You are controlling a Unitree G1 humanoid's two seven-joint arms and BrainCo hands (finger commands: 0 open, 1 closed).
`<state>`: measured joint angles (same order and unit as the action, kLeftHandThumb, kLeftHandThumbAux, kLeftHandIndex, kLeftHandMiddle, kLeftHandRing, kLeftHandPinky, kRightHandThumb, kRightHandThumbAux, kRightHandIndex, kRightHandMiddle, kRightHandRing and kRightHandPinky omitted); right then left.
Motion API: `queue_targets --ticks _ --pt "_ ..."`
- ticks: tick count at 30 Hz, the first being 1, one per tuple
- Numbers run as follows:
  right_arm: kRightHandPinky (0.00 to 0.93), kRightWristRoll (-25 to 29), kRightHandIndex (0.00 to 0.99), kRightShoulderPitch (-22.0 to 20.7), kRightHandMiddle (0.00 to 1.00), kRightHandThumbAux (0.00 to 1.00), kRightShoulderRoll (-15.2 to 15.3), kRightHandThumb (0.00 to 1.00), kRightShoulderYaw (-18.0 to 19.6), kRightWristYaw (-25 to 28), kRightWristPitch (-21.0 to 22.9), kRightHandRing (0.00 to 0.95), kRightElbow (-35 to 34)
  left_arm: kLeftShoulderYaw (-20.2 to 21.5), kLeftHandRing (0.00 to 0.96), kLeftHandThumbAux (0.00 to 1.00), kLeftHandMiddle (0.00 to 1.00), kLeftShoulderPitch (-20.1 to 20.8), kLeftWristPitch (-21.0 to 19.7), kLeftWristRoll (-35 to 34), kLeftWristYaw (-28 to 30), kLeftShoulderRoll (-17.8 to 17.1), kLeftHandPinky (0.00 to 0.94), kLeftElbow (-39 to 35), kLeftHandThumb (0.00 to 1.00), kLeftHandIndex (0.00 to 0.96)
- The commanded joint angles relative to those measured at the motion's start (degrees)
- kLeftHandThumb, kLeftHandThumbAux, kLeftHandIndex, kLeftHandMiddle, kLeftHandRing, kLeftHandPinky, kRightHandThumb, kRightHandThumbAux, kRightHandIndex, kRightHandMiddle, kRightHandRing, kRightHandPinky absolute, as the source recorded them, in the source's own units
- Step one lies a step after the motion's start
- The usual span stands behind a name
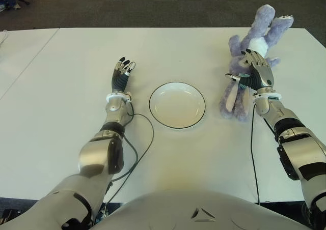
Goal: Put the doll into the plate.
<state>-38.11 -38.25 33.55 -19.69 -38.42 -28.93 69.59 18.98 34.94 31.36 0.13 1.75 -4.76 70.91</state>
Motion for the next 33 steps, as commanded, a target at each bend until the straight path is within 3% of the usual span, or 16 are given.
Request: queue_targets --ticks 1,3,12,25,33 --pt "0.000 -1.22 0.000 -0.87 0.000 0.376 -2.25 0.154 -2.17 4.14 5.39 0.000 3.70 -0.64 0.126 0.507 0.144 -10.40 -6.32 0.67 -1.17 2.92 0.085 6.89 0.000 0.099" --pt "0.000 -2.47 0.000 -1.84 0.000 0.418 -2.67 0.189 -3.56 4.83 7.30 0.000 4.58 -0.72 0.121 0.513 0.138 -10.40 -6.41 0.75 -1.20 2.87 0.088 6.89 0.000 0.095" --pt "0.000 -5.05 0.011 -3.24 0.000 0.420 -3.95 0.242 -7.61 6.91 10.38 0.000 6.26 -0.53 0.128 0.503 0.143 -10.45 -6.22 0.59 -1.15 2.84 0.095 6.89 0.000 0.107" --pt "0.000 -7.58 0.056 -4.07 0.000 0.438 -5.70 0.217 -13.07 10.82 12.54 0.000 8.10 -0.62 0.127 0.500 0.143 -10.43 -6.20 0.63 -1.32 2.80 0.104 6.83 0.000 0.105" --pt "0.000 -8.01 0.070 -3.43 0.000 0.465 -7.38 0.228 -14.72 15.87 17.87 0.000 10.34 -0.83 0.136 0.488 0.152 -11.01 -5.11 0.86 -1.37 2.61 0.103 6.72 0.000 0.107"
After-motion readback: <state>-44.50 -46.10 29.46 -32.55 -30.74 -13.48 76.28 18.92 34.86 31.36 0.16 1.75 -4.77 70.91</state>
